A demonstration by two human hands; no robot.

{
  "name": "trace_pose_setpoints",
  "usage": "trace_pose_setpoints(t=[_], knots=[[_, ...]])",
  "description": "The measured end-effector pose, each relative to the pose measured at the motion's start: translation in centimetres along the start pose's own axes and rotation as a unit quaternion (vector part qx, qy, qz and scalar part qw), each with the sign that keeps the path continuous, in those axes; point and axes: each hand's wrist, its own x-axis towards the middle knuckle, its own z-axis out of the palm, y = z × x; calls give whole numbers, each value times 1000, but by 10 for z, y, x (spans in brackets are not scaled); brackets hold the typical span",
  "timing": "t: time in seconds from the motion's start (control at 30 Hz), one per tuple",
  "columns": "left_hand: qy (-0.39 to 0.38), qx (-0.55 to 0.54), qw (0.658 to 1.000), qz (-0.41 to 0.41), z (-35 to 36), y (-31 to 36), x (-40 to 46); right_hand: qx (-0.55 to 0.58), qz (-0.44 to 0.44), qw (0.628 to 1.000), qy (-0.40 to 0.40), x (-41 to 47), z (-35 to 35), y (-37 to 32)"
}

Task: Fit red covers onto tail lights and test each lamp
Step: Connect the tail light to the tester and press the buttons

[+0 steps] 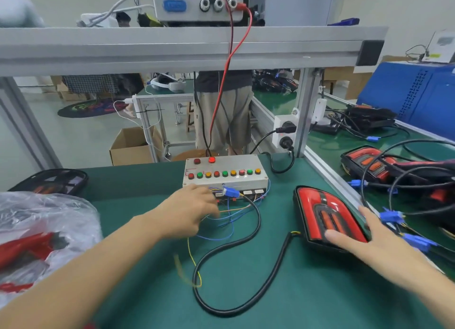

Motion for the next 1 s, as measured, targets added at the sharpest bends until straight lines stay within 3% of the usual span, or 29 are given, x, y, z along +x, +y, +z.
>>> trace_pose_setpoints(t=[0.07, 0.17, 0.33, 0.43, 0.57, 0.67, 0.83, 1.0], knots=[[-47, 2, 998, -31, 9, -4, -8, 19, -39, 999, 1, 0, 8, -10], [-64, -35, 991, -113, 15, -9, -23, 18, -31, 999, -10, 7, 15, -15], [-21, -240, 943, -230, 26, -12, -44, 114, 10, 993, -30, 15, 7, -14], [36, -322, 915, -241, 27, -4, -51, 178, 54, 982, -45, 20, 6, -12], [109, -255, 939, -204, 20, 9, -56, 299, 108, 945, -71, 27, -1, 1], [127, -266, 946, -135, 3, 24, -60, 393, 106, 909, -86, 34, 5, 3], [-51, -188, 976, 97, -7, 55, -70, 549, 76, 827, -95, 37, 21, 12], [-5, -17, 990, 137, -17, 52, -67, 574, 37, 813, -91, 36, 23, 22]])
